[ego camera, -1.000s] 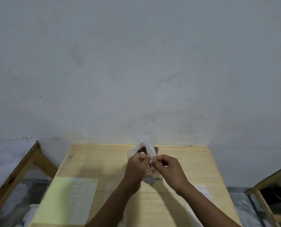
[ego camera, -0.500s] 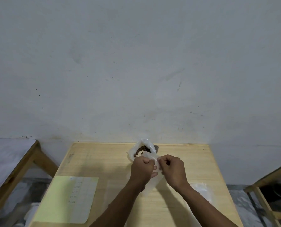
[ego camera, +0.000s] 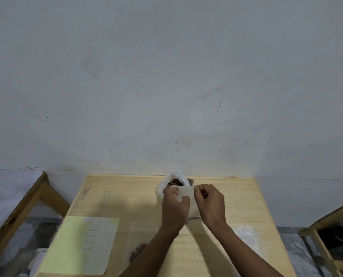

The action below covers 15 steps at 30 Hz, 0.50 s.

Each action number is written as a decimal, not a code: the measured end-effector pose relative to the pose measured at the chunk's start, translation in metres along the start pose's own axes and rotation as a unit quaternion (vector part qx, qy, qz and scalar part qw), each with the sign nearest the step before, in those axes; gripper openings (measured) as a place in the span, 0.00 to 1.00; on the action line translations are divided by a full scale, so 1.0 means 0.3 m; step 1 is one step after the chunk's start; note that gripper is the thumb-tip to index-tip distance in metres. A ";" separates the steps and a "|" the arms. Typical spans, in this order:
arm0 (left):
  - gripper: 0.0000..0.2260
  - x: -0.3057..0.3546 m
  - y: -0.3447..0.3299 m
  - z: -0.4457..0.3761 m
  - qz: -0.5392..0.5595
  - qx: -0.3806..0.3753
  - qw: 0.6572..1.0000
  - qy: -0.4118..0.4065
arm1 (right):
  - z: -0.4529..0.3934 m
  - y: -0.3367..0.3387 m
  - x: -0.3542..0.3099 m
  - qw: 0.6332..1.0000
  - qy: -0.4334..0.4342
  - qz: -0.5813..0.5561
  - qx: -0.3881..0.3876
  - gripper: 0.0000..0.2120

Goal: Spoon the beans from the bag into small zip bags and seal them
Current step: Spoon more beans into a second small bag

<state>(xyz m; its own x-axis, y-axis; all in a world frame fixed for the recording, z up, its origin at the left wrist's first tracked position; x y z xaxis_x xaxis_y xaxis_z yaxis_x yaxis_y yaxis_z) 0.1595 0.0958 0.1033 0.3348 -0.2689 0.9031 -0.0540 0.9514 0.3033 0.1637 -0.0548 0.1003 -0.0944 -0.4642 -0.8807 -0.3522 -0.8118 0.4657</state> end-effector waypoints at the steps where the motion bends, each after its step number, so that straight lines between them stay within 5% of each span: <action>1: 0.12 0.011 0.002 0.001 0.004 0.001 1.000 -0.012 | 0.006 -0.010 0.007 1.000 -0.009 -0.022 -0.006 0.07; 6: 0.21 0.015 0.006 -0.015 0.011 0.007 1.000 -0.027 | 0.046 -0.051 -0.002 0.997 0.002 -0.065 -0.052 0.06; 15: 0.09 -0.042 -0.007 -0.052 -0.006 -0.033 0.999 -0.001 | 0.048 -0.099 0.052 0.972 -0.110 -0.182 -0.095 0.09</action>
<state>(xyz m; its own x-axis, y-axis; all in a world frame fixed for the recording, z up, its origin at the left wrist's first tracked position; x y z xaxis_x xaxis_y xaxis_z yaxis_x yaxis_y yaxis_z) 0.1700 0.0996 0.0866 0.3331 -0.2807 0.9001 0.0123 0.9559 0.2935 0.1594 -0.0330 0.0714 -0.2003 -0.0631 -0.9777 -0.2226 -0.9689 0.1081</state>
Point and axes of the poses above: each hand's wrist, its own z-axis away from the middle knuckle, its own y-axis out of the back of the hand, x = y × z, the point moved 8 cm from there along -z, towards the middle knuckle, and after that the axes turned 2 degrees about y, right-handed, at the moved point
